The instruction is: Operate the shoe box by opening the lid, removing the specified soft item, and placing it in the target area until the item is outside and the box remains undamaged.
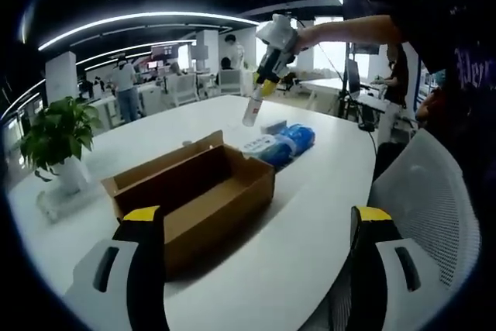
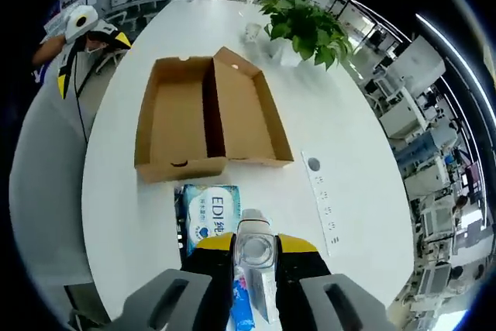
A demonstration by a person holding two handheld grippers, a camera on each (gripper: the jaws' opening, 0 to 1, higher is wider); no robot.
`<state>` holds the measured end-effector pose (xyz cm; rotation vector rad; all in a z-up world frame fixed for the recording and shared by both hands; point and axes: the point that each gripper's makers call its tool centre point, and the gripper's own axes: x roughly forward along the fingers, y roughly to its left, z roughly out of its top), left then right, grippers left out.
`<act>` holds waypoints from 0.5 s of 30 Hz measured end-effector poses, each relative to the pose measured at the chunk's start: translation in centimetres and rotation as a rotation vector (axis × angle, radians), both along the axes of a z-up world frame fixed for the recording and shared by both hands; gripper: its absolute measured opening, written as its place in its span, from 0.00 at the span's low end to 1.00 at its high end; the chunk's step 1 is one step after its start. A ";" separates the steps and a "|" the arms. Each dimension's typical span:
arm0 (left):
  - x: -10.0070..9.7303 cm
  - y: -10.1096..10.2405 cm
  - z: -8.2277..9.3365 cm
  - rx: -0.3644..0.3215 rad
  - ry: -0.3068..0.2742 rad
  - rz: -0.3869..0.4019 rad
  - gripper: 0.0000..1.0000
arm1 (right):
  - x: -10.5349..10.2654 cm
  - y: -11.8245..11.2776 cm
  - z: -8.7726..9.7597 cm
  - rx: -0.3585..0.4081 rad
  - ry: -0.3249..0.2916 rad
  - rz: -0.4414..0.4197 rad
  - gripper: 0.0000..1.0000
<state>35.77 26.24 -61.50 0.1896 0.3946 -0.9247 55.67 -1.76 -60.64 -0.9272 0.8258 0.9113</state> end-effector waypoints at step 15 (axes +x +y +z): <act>-0.1 1.0 -0.7 0.006 0.004 0.037 0.99 | 1.0 1.1 -4.6 -0.143 0.029 0.121 0.15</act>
